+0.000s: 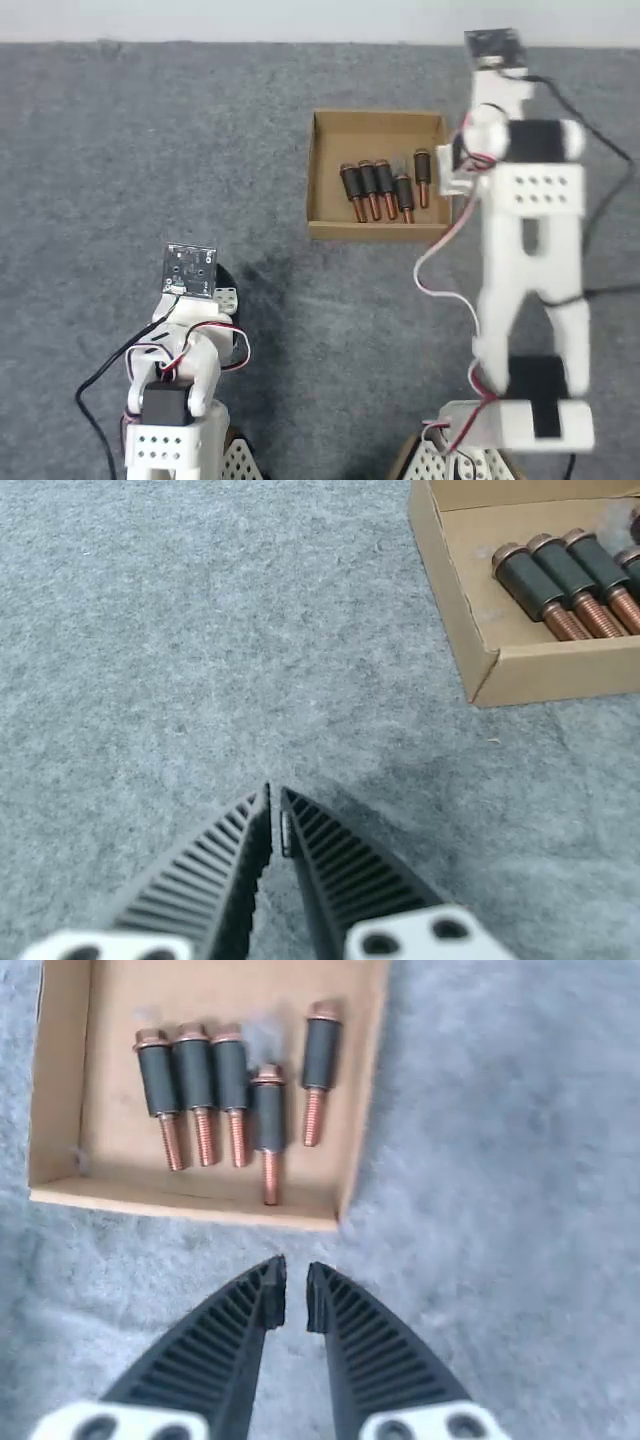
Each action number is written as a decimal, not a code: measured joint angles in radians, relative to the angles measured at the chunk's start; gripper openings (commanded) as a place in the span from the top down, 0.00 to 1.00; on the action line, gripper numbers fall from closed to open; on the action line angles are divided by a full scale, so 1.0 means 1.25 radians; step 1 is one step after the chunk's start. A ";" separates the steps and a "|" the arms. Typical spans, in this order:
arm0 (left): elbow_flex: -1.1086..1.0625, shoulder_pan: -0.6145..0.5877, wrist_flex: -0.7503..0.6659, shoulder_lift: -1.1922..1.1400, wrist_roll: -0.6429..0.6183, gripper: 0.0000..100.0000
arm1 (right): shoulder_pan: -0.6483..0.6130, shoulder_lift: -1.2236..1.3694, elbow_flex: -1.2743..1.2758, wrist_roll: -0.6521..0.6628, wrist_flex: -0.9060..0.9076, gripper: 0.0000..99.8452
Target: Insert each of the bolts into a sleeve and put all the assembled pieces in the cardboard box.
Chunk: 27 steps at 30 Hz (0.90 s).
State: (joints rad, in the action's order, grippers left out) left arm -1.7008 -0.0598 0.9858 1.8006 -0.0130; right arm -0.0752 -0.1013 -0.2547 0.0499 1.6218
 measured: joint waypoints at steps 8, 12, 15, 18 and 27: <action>0.000 0.000 0.000 0.000 0.000 0.98 | 0.020 -0.201 0.000 0.000 0.102 0.99; 0.000 0.000 0.000 0.000 0.000 0.98 | 0.022 -0.346 0.069 0.000 0.102 0.99; 0.000 0.000 0.000 0.000 0.000 0.98 | 0.018 -0.460 0.151 0.000 0.097 0.99; 0.000 0.000 0.000 0.000 0.000 0.98 | 0.022 -0.578 0.237 0.000 0.075 0.99; 0.000 0.000 0.000 0.000 0.000 0.98 | 0.021 -0.917 0.566 0.000 -0.031 0.99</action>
State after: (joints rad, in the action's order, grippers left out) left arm -1.7008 -0.0598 0.9858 1.8006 -0.0130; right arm -0.0491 -1.2474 0.4526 0.0499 1.5835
